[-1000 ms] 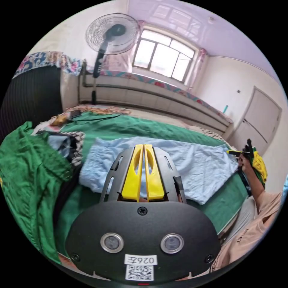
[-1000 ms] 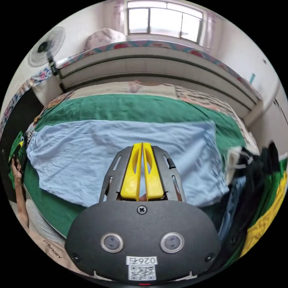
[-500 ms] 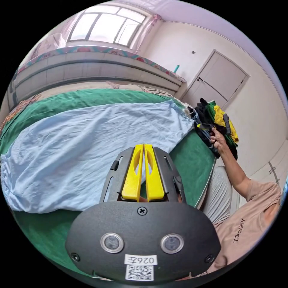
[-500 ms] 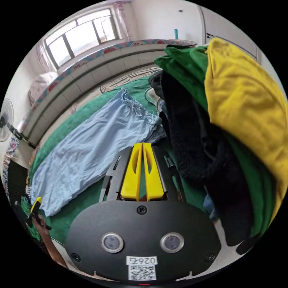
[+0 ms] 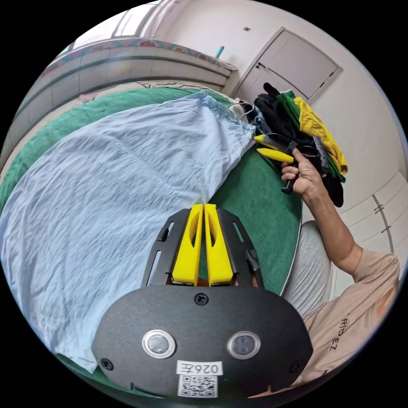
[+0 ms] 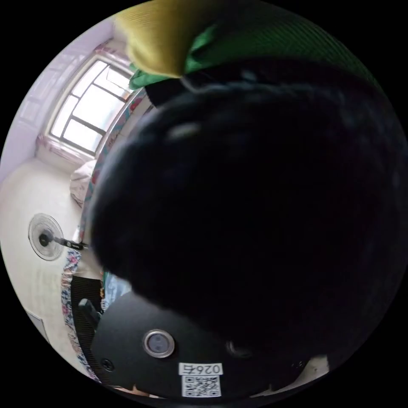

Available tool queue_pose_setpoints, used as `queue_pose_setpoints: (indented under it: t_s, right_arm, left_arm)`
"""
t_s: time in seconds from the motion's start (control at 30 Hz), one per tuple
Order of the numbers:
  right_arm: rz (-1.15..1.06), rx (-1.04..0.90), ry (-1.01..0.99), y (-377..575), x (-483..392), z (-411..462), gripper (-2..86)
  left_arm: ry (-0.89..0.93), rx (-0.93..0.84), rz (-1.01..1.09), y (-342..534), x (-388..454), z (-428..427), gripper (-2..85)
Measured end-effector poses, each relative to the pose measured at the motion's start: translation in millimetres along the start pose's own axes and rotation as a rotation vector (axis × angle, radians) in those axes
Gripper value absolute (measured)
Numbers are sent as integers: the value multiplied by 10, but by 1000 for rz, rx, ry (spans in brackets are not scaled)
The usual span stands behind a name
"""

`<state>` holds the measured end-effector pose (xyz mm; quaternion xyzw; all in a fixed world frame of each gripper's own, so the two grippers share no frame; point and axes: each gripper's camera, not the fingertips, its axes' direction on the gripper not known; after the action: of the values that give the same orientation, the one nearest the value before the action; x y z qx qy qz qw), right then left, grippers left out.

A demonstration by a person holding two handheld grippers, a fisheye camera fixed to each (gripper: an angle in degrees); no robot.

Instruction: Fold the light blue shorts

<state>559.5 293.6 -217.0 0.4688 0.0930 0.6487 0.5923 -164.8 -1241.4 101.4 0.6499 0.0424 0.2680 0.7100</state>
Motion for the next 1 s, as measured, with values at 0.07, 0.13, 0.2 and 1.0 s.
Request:
queue_pose_setpoints:
  t_s: [0.07,0.13,0.2,1.0]
  right_arm:
    - [44,16,-24,-151,98,-44,125]
    - [29,27,-12,-304,34,-53,145]
    - [8,19,8,-481,-52,-21,145]
    - [-338,109,-56,-2149,-1748,-196,-12]
  left_arm:
    - [-30,52,32,78,258,-44,-10]
    - [-41,109,53,104,438,-122,-10]
    - [-41,150,71,62,575,-166,-10]
    - [244,-170,-62,-2616,1219,3148,307]
